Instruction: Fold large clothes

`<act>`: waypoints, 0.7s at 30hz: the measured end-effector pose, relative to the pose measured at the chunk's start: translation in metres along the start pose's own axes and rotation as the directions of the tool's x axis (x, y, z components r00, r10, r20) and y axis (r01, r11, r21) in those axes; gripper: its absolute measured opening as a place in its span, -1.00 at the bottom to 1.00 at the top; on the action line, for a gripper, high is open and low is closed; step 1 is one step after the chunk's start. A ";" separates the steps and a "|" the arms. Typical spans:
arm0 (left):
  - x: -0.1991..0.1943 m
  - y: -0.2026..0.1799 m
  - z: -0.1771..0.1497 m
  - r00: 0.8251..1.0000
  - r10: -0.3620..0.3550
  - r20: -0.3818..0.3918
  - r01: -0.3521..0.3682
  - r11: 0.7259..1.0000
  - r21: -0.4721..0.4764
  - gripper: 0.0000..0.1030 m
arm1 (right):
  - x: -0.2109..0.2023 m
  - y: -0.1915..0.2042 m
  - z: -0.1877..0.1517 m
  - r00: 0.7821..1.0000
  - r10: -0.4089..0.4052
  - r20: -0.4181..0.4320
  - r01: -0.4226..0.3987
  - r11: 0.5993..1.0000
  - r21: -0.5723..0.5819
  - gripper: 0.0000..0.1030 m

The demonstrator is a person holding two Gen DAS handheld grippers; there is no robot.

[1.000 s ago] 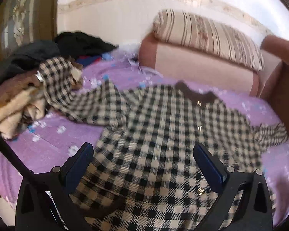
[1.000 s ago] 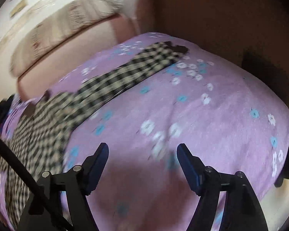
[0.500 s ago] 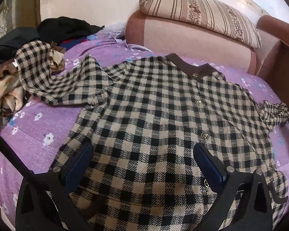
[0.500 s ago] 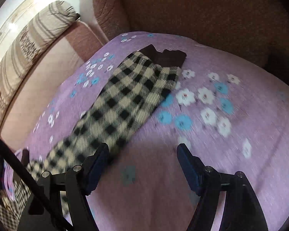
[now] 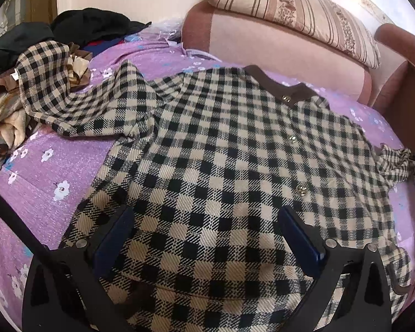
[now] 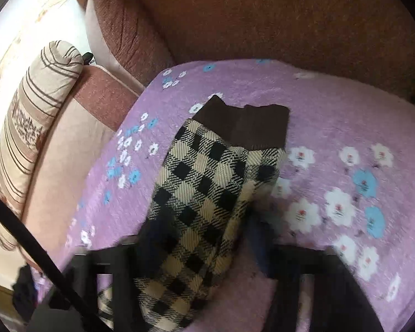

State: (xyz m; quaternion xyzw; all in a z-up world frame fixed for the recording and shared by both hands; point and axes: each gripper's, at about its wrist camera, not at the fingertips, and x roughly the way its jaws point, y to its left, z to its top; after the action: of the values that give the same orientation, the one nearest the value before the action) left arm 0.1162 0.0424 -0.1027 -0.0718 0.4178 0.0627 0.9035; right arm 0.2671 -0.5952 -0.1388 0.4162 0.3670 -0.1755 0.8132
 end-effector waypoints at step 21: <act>-0.025 0.036 0.018 0.998 0.016 0.066 -0.008 0.993 -0.121 1.00 | -0.081 0.083 -0.015 0.998 0.025 0.063 -0.007 0.961 -0.276 -0.90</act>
State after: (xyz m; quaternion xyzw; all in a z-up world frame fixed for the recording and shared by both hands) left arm 0.1075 0.0795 -0.0750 -0.1214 0.3831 0.0956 0.9107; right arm 0.2549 -0.5356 -0.0385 0.2958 0.3576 -0.1296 0.8763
